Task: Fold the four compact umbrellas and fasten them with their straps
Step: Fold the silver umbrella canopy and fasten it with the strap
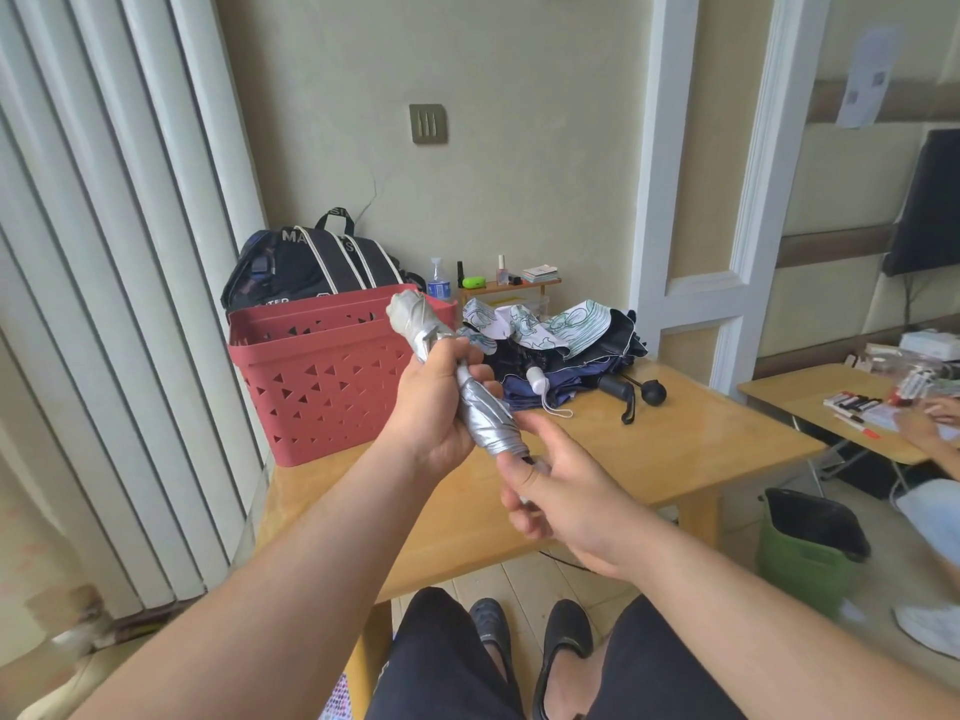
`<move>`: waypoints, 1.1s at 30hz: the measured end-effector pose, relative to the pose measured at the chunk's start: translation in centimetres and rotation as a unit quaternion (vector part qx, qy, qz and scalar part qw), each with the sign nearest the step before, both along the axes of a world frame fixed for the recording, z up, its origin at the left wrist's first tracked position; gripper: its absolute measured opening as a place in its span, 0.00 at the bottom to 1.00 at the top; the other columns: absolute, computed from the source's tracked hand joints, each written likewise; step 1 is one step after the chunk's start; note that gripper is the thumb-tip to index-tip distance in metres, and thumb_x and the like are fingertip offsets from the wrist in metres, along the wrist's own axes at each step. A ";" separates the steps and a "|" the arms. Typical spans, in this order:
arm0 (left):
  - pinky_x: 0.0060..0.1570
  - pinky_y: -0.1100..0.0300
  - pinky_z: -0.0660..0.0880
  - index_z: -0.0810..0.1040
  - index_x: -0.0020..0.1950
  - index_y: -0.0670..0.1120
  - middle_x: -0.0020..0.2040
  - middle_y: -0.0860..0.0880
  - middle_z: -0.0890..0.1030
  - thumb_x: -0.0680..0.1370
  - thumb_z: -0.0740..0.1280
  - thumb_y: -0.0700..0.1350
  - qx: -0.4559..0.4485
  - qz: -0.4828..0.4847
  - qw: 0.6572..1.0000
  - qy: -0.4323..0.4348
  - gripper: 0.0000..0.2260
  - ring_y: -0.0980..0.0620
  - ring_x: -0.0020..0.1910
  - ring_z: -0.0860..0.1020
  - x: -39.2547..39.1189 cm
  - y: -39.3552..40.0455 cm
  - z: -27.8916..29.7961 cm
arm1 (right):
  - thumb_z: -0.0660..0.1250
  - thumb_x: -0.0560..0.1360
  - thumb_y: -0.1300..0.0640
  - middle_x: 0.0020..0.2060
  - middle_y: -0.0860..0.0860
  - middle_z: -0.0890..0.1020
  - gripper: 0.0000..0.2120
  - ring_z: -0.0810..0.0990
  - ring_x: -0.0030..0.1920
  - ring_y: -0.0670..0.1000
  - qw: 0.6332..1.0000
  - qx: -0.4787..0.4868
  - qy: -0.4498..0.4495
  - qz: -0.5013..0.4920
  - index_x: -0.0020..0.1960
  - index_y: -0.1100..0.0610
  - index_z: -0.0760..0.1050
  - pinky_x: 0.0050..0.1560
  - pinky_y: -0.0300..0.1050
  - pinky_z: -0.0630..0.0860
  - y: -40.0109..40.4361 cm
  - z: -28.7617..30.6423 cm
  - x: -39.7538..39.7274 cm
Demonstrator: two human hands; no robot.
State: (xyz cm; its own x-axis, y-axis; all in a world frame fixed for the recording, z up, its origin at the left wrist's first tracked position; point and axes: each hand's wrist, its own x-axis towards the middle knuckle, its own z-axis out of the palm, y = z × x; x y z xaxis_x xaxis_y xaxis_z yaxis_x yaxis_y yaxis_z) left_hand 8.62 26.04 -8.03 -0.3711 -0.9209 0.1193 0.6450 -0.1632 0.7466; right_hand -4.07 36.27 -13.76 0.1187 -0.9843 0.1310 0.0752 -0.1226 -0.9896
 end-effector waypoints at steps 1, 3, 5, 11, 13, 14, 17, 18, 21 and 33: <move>0.32 0.61 0.74 0.72 0.44 0.44 0.33 0.50 0.71 0.78 0.64 0.40 -0.007 -0.044 0.999 0.004 0.04 0.53 0.28 0.72 0.1 0.3 0.4 | 0.69 0.80 0.46 0.38 0.55 0.77 0.21 0.75 0.33 0.51 0.996 0.050 -0.054 0.043 0.70 0.48 0.70 0.33 0.43 0.69 -0.1 0.3 -0.4; 0.42 0.57 0.78 0.77 0.47 0.45 0.40 0.48 0.78 0.74 0.62 0.39 -0.036 -0.143 0.988 0.039 0.05 0.50 0.36 0.78 0.4 1.1 1.2 | 0.65 0.80 0.38 0.40 0.56 0.78 0.20 0.73 0.31 0.51 0.963 0.137 -0.171 0.157 0.61 0.53 0.76 0.31 0.41 0.66 -0.1 0.6 -0.9; 0.54 0.50 0.77 0.79 0.56 0.47 0.54 0.43 0.82 0.73 0.61 0.39 -0.071 -0.191 0.978 0.052 0.14 0.45 0.49 0.80 0.6 1.6 1.9 | 0.59 0.82 0.34 0.39 0.55 0.77 0.21 0.69 0.27 0.48 0.946 0.130 -0.210 0.209 0.57 0.50 0.76 0.30 0.41 0.61 0.1 0.4 -1.1; 0.58 0.44 0.81 0.70 0.69 0.46 0.58 0.43 0.80 0.77 0.73 0.49 -0.069 0.043 0.973 -0.214 0.24 0.45 0.48 0.81 -0.7 0.1 1.4 | 0.67 0.83 0.51 0.37 0.52 0.77 0.06 0.73 0.29 0.48 0.986 -0.065 -0.002 -0.155 0.59 0.46 0.74 0.28 0.42 0.69 -0.7 0.9 -0.9; 0.51 0.50 0.80 0.71 0.64 0.48 0.53 0.48 0.78 0.79 0.73 0.51 -0.096 0.135 0.941 -0.296 0.19 0.50 0.47 0.78 -1.1 0.5 0.8 | 0.69 0.81 0.52 0.40 0.46 0.80 0.10 0.78 0.32 0.51 0.964 -0.102 0.072 -0.233 0.57 0.39 0.71 0.31 0.49 0.75 -1.4 0.8 -1.6; 0.47 0.53 0.77 0.73 0.59 0.48 0.49 0.51 0.78 0.80 0.72 0.52 -0.125 0.151 0.930 -0.311 0.13 0.52 0.44 0.76 -1.2 0.9 0.6 | 0.69 0.80 0.52 0.42 0.45 0.81 0.13 0.80 0.32 0.53 0.953 -0.113 0.110 -0.260 0.58 0.39 0.69 0.33 0.52 0.78 -1.5 0.9 -1.9; 0.42 0.58 0.72 0.79 0.50 0.46 0.38 0.56 0.80 0.83 0.68 0.55 -0.211 0.113 0.907 -0.348 0.12 0.55 0.38 0.76 -1.9 1.8 -0.1 | 0.69 0.79 0.54 0.48 0.43 0.82 0.20 0.82 0.39 0.49 0.910 -0.162 0.216 -0.316 0.63 0.38 0.64 0.37 0.51 0.77 -1.6 0.5 -2.7; 0.42 0.58 0.73 0.80 0.51 0.44 0.38 0.56 0.81 0.83 0.67 0.56 -0.223 0.098 0.902 -0.356 0.15 0.55 0.38 0.77 -2.2 2.2 -0.3 | 0.69 0.79 0.54 0.52 0.43 0.81 0.21 0.81 0.43 0.48 0.897 -0.181 0.235 -0.327 0.65 0.39 0.63 0.39 0.48 0.76 -1.5 0.3 -2.8; 0.45 0.56 0.76 0.80 0.50 0.44 0.38 0.55 0.83 0.82 0.68 0.59 -0.220 0.087 0.903 -0.360 0.17 0.55 0.39 0.81 -2.8 2.7 -0.6 | 0.70 0.80 0.54 0.58 0.45 0.79 0.25 0.79 0.53 0.47 0.887 -0.217 0.235 -0.332 0.71 0.44 0.62 0.45 0.37 0.72 -1.4 -0.2 -2.8; 0.68 0.37 0.75 0.81 0.55 0.37 0.56 0.34 0.84 0.84 0.67 0.47 -0.220 0.037 0.932 -0.285 0.12 0.33 0.61 0.82 -2.2 2.5 -1.5 | 0.66 0.83 0.47 0.44 0.49 0.82 0.16 0.71 0.29 0.49 0.964 -0.153 -0.023 -0.215 0.68 0.37 0.68 0.27 0.41 0.68 -1.7 0.7 -2.0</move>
